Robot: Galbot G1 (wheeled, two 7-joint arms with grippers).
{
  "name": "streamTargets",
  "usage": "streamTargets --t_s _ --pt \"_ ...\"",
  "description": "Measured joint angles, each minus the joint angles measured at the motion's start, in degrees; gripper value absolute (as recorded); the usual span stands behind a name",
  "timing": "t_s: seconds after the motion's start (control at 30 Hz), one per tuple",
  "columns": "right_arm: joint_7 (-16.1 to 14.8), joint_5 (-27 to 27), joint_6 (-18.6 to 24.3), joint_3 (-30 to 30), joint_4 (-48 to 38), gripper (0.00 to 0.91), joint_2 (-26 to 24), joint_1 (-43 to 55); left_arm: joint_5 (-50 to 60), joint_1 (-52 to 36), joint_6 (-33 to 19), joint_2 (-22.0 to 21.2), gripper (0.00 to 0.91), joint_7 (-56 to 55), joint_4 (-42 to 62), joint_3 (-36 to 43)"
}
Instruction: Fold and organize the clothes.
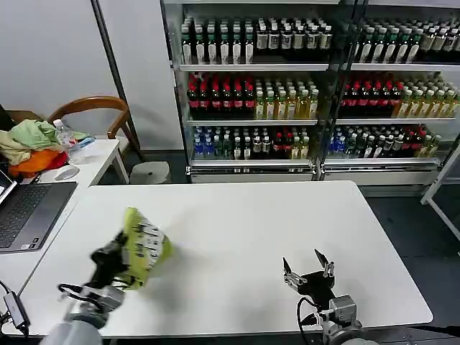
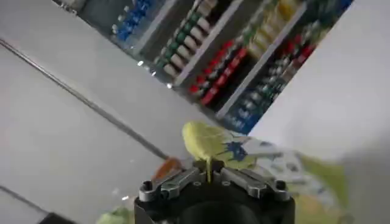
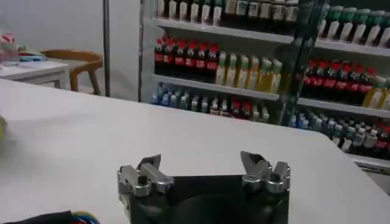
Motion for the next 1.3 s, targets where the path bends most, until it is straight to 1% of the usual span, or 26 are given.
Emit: streamTargets --t_s 0.13,0.23,0.33,0.43,0.5,0.6,0.77,0.87,1.0,1.23,1.27,1.3 --pt "-0.1 0.1 0.1 -0.3 -0.2 0.907 -0.2 0.3 -0.2 2.4 -0.4 3.5 0.071 2.2 1.2 -8.0" --pt "-0.2 0.1 0.3 -0.5 -0.4 0.907 -0.2 0.3 -0.2 4.0 -0.7 5.1 0.071 4.0 2.1 -13.3" --pt "-0.3 0.0 0.5 -0.6 -0.6 0.907 0.0 0.0 -0.4 4.6 -0.9 5.5 0.071 4.8 2.1 -15.8" --pt "-0.4 -0.1 0.5 -0.5 -0.6 0.907 0.1 -0.3 -0.3 4.6 -1.5 4.6 0.071 4.6 1.1 -15.6" --pt "-0.4 -0.1 0.5 -0.4 -0.6 0.907 0.1 -0.5 0.3 4.4 -2.1 3.3 0.071 4.0 0.8 -13.9" --pt "-0.5 -0.2 0.5 0.0 -0.6 0.907 0.1 -0.8 3.4 4.0 -3.1 0.4 0.071 3.0 0.8 -8.9" --pt "-0.5 -0.4 0.4 0.3 -0.5 0.907 0.2 -0.8 5.8 2.6 -4.1 -4.8 0.081 2.0 1.8 3.7" --pt "-0.6 -0.5 0.3 0.2 -0.5 0.907 0.3 -0.6 5.1 0.7 -3.5 -7.5 0.081 0.8 1.8 9.3" --pt "-0.8 -0.8 0.2 0.0 -0.5 0.907 0.5 -0.4 -1.5 -3.2 -1.1 -10.8 0.081 -2.5 2.2 14.1" --pt "-0.9 -1.0 0.1 0.3 -0.7 0.907 0.3 -0.4 -20.4 -10.6 1.6 -16.5 0.081 -10.3 3.6 20.4" --pt "-0.9 -1.0 0.0 0.4 -0.8 0.907 0.3 -0.3 -22.7 -11.4 1.8 -17.2 0.393 -11.2 3.8 21.0" --pt "-0.9 -1.0 0.0 0.4 -0.8 0.907 0.3 -0.2 -24.9 -12.3 2.0 -17.9 0.907 -12.1 4.1 21.6"
